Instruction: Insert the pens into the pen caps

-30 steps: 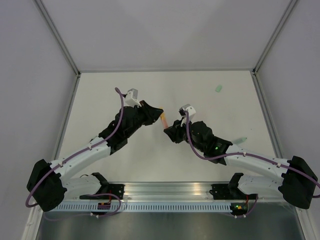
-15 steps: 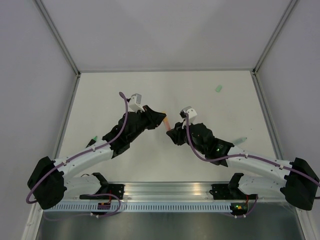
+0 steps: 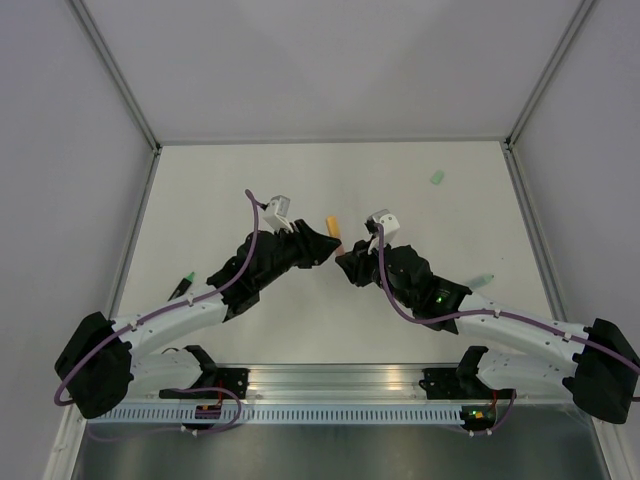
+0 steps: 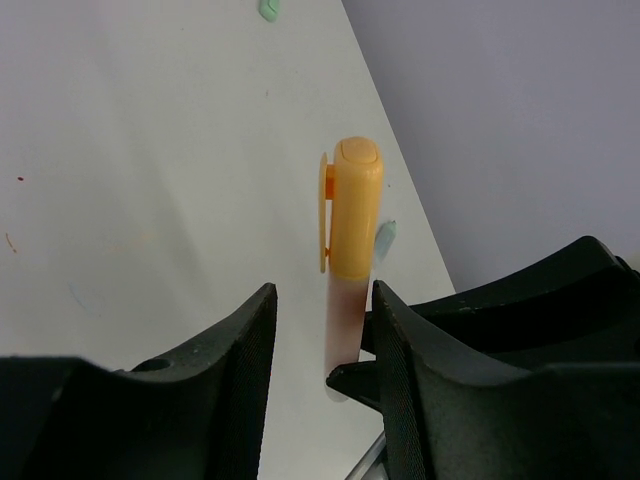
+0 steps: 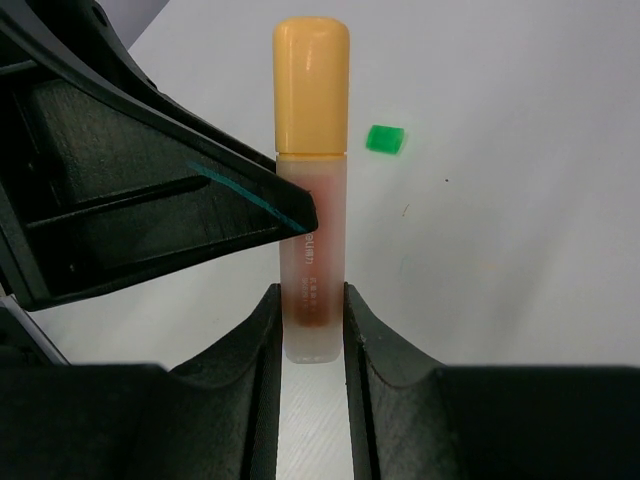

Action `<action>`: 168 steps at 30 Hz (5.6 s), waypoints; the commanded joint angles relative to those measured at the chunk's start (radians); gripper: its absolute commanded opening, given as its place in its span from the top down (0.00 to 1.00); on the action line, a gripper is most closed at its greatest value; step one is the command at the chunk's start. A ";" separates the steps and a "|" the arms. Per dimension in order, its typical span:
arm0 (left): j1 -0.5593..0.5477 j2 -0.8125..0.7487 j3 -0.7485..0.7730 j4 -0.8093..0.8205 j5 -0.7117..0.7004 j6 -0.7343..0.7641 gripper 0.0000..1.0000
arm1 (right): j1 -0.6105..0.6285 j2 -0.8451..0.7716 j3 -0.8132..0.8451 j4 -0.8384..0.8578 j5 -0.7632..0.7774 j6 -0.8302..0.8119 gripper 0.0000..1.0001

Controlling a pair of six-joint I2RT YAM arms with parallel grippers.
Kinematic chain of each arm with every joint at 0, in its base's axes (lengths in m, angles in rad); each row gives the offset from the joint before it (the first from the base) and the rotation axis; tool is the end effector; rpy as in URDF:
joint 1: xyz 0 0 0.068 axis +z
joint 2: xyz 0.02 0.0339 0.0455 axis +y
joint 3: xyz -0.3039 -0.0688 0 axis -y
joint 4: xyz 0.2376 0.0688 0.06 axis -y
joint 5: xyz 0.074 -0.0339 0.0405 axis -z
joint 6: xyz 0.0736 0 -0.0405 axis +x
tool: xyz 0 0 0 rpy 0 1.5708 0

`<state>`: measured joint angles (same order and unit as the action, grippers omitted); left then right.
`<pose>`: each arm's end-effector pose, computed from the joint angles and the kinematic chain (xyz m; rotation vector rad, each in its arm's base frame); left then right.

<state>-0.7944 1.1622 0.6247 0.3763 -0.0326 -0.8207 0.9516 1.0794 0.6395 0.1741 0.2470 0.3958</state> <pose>0.1977 -0.1979 0.2986 -0.0507 1.8770 -1.1327 0.1640 0.1992 0.2964 -0.3444 1.8576 0.7142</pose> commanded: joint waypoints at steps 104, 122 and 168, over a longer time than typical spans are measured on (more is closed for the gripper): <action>-0.006 -0.377 -0.063 0.110 0.585 0.246 0.98 | -0.001 -0.159 -0.001 0.067 -0.660 0.110 1.00; 0.009 -0.306 0.069 0.072 0.447 0.212 0.98 | -0.001 -0.203 -0.107 0.093 -0.680 0.136 1.00; 0.132 -0.274 0.000 0.228 0.637 0.110 0.98 | 0.022 -0.187 -0.003 0.144 -0.402 0.169 0.88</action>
<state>-0.6922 0.9142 0.6098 0.4011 0.7353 -0.7174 0.9264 0.8509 0.5850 0.4850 -0.1024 0.5880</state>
